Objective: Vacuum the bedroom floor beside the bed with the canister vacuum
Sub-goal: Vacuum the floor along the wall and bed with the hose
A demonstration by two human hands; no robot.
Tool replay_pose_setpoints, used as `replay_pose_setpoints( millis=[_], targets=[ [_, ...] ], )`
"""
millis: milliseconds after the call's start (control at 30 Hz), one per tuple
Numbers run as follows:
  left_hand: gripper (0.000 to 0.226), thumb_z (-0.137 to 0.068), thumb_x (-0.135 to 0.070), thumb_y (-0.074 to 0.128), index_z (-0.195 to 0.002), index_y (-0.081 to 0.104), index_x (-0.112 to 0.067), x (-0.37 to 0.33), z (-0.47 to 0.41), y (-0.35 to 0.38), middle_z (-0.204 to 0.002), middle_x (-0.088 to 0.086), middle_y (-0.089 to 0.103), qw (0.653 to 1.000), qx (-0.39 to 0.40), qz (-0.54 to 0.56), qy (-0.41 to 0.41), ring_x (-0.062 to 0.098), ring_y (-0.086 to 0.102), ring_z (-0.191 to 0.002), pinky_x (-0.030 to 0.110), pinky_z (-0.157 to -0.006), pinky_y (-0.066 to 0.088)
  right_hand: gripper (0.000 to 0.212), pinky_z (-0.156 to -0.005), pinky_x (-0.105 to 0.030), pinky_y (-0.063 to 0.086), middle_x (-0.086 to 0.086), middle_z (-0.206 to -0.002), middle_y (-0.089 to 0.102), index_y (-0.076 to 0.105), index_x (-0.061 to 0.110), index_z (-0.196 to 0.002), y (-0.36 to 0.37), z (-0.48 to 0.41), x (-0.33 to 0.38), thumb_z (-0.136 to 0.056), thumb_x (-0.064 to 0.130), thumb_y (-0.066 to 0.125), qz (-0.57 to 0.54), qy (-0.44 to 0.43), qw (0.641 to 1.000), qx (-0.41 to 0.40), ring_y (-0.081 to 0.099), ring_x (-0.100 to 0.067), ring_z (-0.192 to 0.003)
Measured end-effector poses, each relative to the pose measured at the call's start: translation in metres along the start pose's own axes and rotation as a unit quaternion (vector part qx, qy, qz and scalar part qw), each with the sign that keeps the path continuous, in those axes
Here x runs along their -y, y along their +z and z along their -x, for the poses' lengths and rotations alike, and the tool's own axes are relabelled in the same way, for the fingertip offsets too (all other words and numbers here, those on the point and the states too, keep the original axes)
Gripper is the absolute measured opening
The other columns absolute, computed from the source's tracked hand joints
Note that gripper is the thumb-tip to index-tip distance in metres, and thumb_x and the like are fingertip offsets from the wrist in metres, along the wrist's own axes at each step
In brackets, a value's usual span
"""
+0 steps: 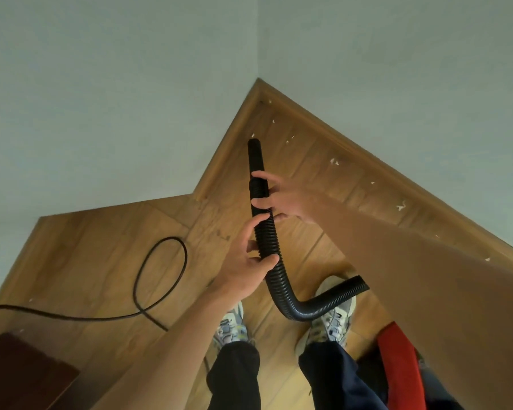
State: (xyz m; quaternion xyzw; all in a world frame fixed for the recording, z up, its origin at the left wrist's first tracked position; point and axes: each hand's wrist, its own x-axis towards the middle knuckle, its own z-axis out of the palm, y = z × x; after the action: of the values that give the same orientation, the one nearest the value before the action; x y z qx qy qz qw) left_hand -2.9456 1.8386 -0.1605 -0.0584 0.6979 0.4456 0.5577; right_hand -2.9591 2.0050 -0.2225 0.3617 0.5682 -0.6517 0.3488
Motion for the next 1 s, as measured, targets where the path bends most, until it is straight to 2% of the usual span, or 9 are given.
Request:
replay_pose_setpoints(
  millis=[100,233,333,433,567,733,867,1000],
  targets=[
    [0.079,-0.086,0.003,0.071,-0.113,0.049,-0.067,0.000,-0.012,-0.003,-0.119,0.002,0.061,1.000,-0.003,0.001,0.002,0.024,0.065,-0.110,0.048,-0.087,0.059,0.066,-0.068,-0.028,0.055,0.000,-0.120,0.060,0.036,0.043,-0.146,0.000,-0.013,0.003,-0.093,0.017,0.067,0.014,0.006,1.000,-0.003,0.065,-0.016,-0.096],
    [0.076,-0.085,0.003,0.071,-0.123,0.049,-0.058,-0.003,-0.029,-0.005,-0.120,0.001,0.060,1.000,0.004,0.007,0.001,0.023,0.063,-0.112,0.051,-0.089,0.058,0.065,-0.063,-0.025,0.054,0.000,-0.121,0.061,0.038,0.042,-0.146,-0.006,-0.023,0.008,-0.093,0.016,0.067,0.015,0.002,1.000,-0.022,0.066,-0.015,-0.094],
    [0.076,-0.085,0.002,0.071,-0.127,0.047,-0.056,-0.008,-0.038,-0.005,-0.120,-0.001,0.059,1.000,0.006,0.004,0.010,0.024,0.064,-0.110,0.049,-0.087,0.059,0.066,-0.055,-0.020,0.052,-0.002,-0.119,0.061,0.039,0.038,-0.147,-0.013,-0.023,0.012,-0.093,0.012,0.066,-0.006,-0.018,0.999,-0.049,0.066,-0.012,-0.089],
    [0.076,-0.086,0.003,0.070,-0.130,0.046,-0.055,-0.015,-0.043,-0.006,-0.121,0.000,0.058,0.999,0.019,0.003,0.028,0.025,0.066,-0.108,0.045,-0.085,0.061,0.067,-0.057,-0.021,0.055,-0.005,-0.120,0.060,0.041,0.036,-0.146,-0.018,-0.020,0.018,-0.091,0.007,0.067,-0.021,-0.052,0.996,-0.071,0.066,-0.016,-0.096],
    [0.076,-0.087,0.005,0.068,-0.129,0.046,-0.055,-0.024,-0.046,-0.008,-0.126,0.005,0.055,0.998,0.040,0.014,0.041,0.027,0.065,-0.110,0.042,-0.084,0.062,0.067,-0.055,-0.019,0.055,-0.006,-0.119,0.058,0.041,0.033,-0.147,-0.025,-0.016,0.025,-0.091,0.004,0.066,-0.043,-0.072,0.993,-0.087,0.064,-0.015,-0.094],
    [0.077,-0.087,0.003,0.069,-0.126,0.046,-0.060,-0.027,-0.049,-0.006,-0.130,0.004,0.053,0.998,0.051,0.003,0.044,0.027,0.064,-0.112,0.042,-0.084,0.061,0.067,-0.051,-0.018,0.054,-0.007,-0.121,0.057,0.040,0.033,-0.147,-0.030,-0.013,0.024,-0.092,0.005,0.065,-0.048,-0.059,0.993,-0.094,0.064,-0.015,-0.092],
    [0.076,-0.087,0.000,0.069,-0.125,0.044,-0.061,-0.021,-0.046,-0.005,-0.126,0.002,0.057,0.998,0.060,-0.009,0.035,0.023,0.066,-0.109,0.031,-0.079,0.061,0.066,-0.049,-0.017,0.052,-0.003,-0.119,0.056,0.040,0.035,-0.147,-0.029,-0.012,0.018,-0.092,0.008,0.065,-0.031,-0.029,0.995,-0.091,0.063,-0.011,-0.089],
    [0.075,-0.087,0.000,0.070,-0.127,0.045,-0.058,-0.014,-0.042,-0.005,-0.122,0.002,0.058,0.998,0.058,-0.012,0.016,0.022,0.065,-0.110,0.040,-0.086,0.061,0.066,-0.049,-0.017,0.051,-0.002,-0.119,0.057,0.038,0.037,-0.148,-0.023,-0.014,0.012,-0.093,0.011,0.065,-0.014,-0.005,0.996,-0.085,0.062,-0.011,-0.089]
  ],
)
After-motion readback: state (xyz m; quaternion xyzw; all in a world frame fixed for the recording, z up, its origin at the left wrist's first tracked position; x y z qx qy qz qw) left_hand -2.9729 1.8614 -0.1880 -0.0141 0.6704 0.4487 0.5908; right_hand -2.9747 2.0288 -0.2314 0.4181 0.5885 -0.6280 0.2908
